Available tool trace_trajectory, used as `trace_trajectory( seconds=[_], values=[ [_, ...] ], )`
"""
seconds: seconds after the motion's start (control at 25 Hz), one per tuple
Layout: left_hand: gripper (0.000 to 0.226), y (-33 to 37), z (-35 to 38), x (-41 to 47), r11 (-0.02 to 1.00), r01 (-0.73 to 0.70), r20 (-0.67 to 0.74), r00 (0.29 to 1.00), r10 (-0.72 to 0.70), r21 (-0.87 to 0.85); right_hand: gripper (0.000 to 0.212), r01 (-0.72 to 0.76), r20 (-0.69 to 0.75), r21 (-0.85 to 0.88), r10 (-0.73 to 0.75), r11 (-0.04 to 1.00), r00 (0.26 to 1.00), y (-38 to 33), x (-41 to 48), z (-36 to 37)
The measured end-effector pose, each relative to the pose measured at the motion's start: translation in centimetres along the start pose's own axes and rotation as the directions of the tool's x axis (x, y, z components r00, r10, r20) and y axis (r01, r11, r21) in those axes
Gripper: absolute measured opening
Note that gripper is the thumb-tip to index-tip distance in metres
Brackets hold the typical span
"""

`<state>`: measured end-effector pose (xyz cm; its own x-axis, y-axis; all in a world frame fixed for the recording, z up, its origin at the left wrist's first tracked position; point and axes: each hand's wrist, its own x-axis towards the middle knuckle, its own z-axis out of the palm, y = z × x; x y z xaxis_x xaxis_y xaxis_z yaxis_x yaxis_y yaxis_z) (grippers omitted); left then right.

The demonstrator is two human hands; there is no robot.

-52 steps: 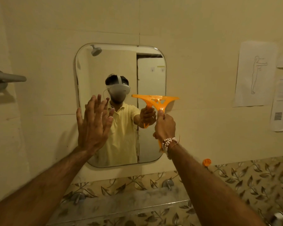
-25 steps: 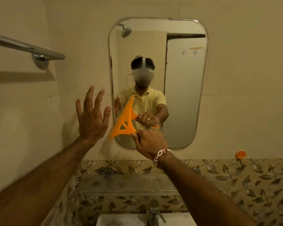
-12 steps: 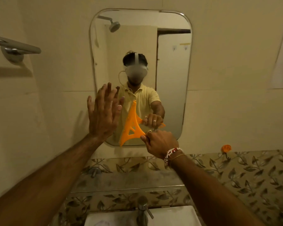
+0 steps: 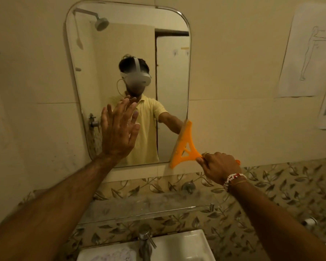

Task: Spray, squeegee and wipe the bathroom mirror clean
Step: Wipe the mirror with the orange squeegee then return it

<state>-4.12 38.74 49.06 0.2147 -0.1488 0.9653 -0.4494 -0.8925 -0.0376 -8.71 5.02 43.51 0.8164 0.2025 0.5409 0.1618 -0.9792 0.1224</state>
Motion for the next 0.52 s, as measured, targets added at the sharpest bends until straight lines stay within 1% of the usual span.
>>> trace_trajectory(
  seconds=[0.12, 0.24, 0.32, 0.4, 0.52],
  values=[
    [0.058, -0.3, -0.5, -0.1, 1.000, -0.005, 0.000, 1.000, 0.005, 0.004, 0.051, -0.025, 0.004, -0.017, 0.026, 1.000, 1.000, 0.5, -1.1, 0.4],
    [0.055, -0.8, -1.7, -0.2, 1.000, 0.006, -0.019, 1.000, -0.006, 0.001, 0.064, 0.061, -0.044, 0.023, -0.060, 0.998, 0.997, -1.6, -0.9, 0.3],
    [0.054, -1.6, -3.0, -0.5, 1.000, 0.022, -0.027, 0.999, -0.021, 0.016, 0.063, 0.167, -0.066, 0.075, -0.162, 0.983, 0.985, -5.4, 0.3, 0.0],
    [0.053, -3.1, -4.4, -1.1, 0.999, 0.033, -0.020, 0.999, -0.033, 0.026, 0.053, 0.264, -0.077, 0.141, -0.256, 0.954, 0.964, -10.1, 1.5, -0.4],
    [0.054, -6.2, -6.7, -2.9, 0.993, 0.069, -0.013, 0.998, -0.069, 0.091, 0.045, 0.351, -0.123, 0.183, -0.333, 0.918, 0.935, -16.6, 2.9, -0.4]
  ],
)
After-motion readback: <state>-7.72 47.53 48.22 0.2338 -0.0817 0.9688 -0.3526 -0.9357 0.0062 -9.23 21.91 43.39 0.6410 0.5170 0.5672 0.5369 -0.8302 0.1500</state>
